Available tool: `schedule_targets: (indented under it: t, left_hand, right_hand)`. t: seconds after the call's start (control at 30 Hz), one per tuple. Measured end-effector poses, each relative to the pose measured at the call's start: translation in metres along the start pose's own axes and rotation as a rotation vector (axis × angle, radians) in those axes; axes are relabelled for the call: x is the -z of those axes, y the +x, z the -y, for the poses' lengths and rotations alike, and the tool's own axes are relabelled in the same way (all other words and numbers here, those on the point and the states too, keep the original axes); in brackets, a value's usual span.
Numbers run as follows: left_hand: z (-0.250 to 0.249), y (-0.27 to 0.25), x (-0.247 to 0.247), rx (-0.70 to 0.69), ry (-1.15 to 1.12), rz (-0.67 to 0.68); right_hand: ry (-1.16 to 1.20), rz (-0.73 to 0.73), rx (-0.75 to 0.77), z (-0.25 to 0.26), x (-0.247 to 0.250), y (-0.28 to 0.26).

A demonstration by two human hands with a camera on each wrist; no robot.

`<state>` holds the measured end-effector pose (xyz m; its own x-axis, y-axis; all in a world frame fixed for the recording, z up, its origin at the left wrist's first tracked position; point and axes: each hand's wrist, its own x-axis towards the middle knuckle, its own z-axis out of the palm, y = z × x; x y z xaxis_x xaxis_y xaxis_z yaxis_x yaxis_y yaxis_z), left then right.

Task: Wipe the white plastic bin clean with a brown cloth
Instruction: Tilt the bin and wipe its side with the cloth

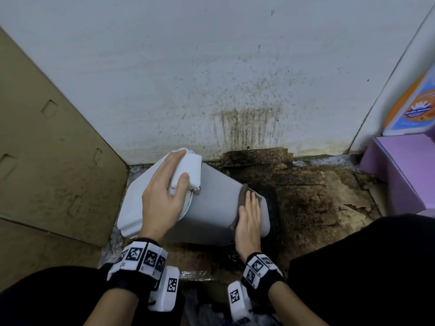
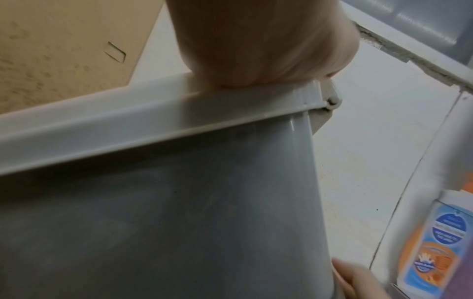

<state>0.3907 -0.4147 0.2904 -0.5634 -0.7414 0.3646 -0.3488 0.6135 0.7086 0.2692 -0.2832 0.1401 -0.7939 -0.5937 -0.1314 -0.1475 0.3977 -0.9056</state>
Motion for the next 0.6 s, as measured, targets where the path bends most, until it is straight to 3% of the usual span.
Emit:
schedule_targets:
  t: [0.3,0.6]
  left_hand:
    - [0.001,-0.003,-0.001,-0.03,0.032,-0.003]
    - [-0.004,-0.004,-0.006,-0.041,0.025,0.013]
  right_hand:
    - [-0.011,0.134,0.329,0.078,-0.011,-0.029]
    - [0.052,0.039,0.332,0.071,-0.01,-0.026]
